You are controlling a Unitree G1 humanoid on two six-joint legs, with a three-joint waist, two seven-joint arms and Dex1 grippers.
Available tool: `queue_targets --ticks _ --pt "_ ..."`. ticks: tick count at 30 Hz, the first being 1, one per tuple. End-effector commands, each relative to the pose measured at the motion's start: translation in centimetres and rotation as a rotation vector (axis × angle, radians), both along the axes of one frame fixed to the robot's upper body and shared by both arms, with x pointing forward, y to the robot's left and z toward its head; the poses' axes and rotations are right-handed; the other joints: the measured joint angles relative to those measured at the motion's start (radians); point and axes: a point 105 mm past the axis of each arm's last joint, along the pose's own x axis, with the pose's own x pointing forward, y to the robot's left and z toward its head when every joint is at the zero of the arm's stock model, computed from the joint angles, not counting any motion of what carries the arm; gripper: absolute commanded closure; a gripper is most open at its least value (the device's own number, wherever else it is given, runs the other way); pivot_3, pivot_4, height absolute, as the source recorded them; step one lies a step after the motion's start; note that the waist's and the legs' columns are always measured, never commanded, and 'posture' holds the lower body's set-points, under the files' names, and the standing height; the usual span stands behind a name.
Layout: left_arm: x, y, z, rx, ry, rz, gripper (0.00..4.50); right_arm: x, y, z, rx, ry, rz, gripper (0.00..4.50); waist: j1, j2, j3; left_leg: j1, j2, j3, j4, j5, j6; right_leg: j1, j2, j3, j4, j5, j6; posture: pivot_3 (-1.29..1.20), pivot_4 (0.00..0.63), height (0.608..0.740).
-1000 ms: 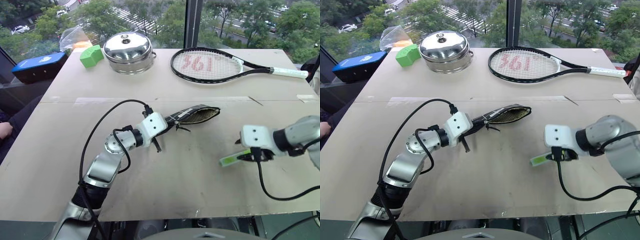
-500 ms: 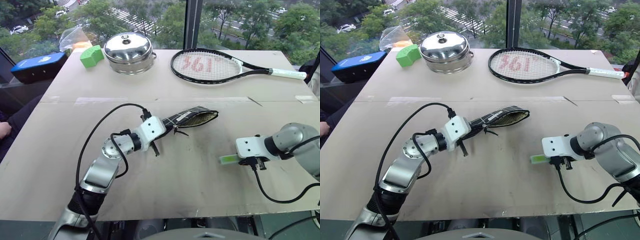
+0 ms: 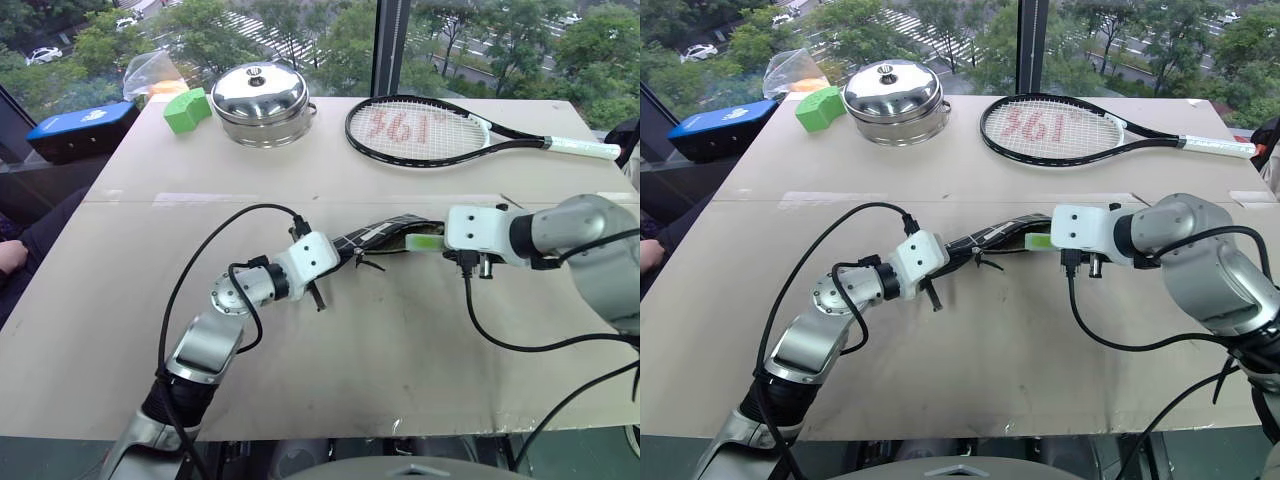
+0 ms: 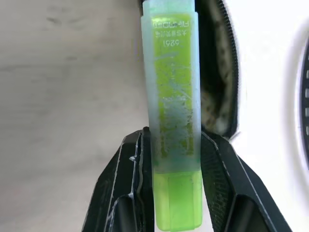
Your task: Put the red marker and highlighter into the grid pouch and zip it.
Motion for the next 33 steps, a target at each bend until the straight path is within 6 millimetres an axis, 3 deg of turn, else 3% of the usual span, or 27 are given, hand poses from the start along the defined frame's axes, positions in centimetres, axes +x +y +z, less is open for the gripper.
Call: queue_targets --ticks 1,11,13,16,17,21,23,25,28,33 --pt "-0.2 -1.1 1.2 -0.013 -0.057 -0.036 4.50 1.0 0.3 0.7 -0.058 -0.062 0.001 3.72 -0.001 0.000 0.000 0.000 0.000 0.000 0.000 0.000 0.000 0.000 0.000 0.000 0.000 0.000 0.000 0.00 0.150 0.740" --pt "-0.4 -2.4 1.4 -0.021 -0.076 -0.051 4.50 3.5 6.8 0.0 -0.108 -0.145 0.156 3.72 -0.003 0.001 0.000 0.001 0.001 0.001 0.000 0.001 -0.001 0.000 0.002 0.001 0.002 0.000 0.000 0.00 0.150 0.740" --pt "-0.3 -2.4 1.4 -0.032 -0.073 -0.040 4.50 3.9 7.3 -0.2 -0.094 -0.147 0.174 2.68 0.000 0.000 0.000 0.000 0.000 0.001 0.000 0.001 -0.001 0.000 0.002 0.000 0.002 0.000 0.000 0.00 0.150 0.740" --pt "-0.2 -1.8 1.5 -0.049 -0.057 -0.009 4.50 4.6 6.4 0.3 -0.064 -0.178 0.129 1.24 0.002 0.000 0.000 0.000 0.000 0.001 0.001 0.001 -0.001 0.000 0.002 0.000 0.002 0.000 0.001 0.00 0.150 0.740" --pt "-0.1 -1.6 1.5 -0.056 -0.050 0.003 4.50 4.4 6.0 0.7 -0.010 -0.152 0.108 0.77 0.001 0.000 0.000 0.000 0.000 0.001 0.001 0.001 -0.001 0.000 0.002 0.000 0.002 0.000 0.001 0.00 0.150 0.740" --pt "0.0 -0.9 1.4 -0.094 -0.014 0.038 4.50 2.0 4.7 3.1 0.292 0.032 0.006 0.77 -0.001 0.001 0.000 0.000 0.000 0.001 0.001 0.001 -0.001 0.000 0.002 0.000 0.002 0.000 0.001 0.00 0.150 0.740" --pt "0.0 -0.8 1.4 -0.116 0.005 0.044 4.50 -0.9 4.1 4.4 0.525 0.205 -0.021 0.77 0.000 0.001 0.000 0.000 0.001 0.000 0.001 0.001 -0.001 0.000 0.002 0.000 0.003 0.000 0.000 0.00 0.150 0.740" --pt "0.0 -0.7 1.4 -0.129 0.021 0.041 4.50 -2.9 3.8 4.8 0.648 0.310 -0.034 0.77 0.001 0.000 0.000 -0.001 0.001 -0.002 0.000 0.001 -0.001 0.000 0.001 -0.002 0.003 0.001 0.000 0.00 0.150 0.740" --pt "0.1 -0.6 1.6 -0.144 0.038 0.033 4.50 -4.7 3.8 4.3 0.763 0.423 -0.085 0.77 -0.004 0.001 0.000 0.001 0.001 -0.002 0.000 -0.002 0.003 0.001 0.000 -0.002 0.003 0.001 0.000 0.00 0.150 0.740" --pt "0.0 -0.6 2.0 -0.153 0.070 -0.008 4.50 -5.9 5.2 0.2 0.843 0.512 -0.189 0.77 -0.002 0.000 0.000 0.001 0.001 -0.003 0.000 -0.002 0.004 0.000 0.000 -0.001 0.004 0.001 -0.001 0.00 0.150 0.740"
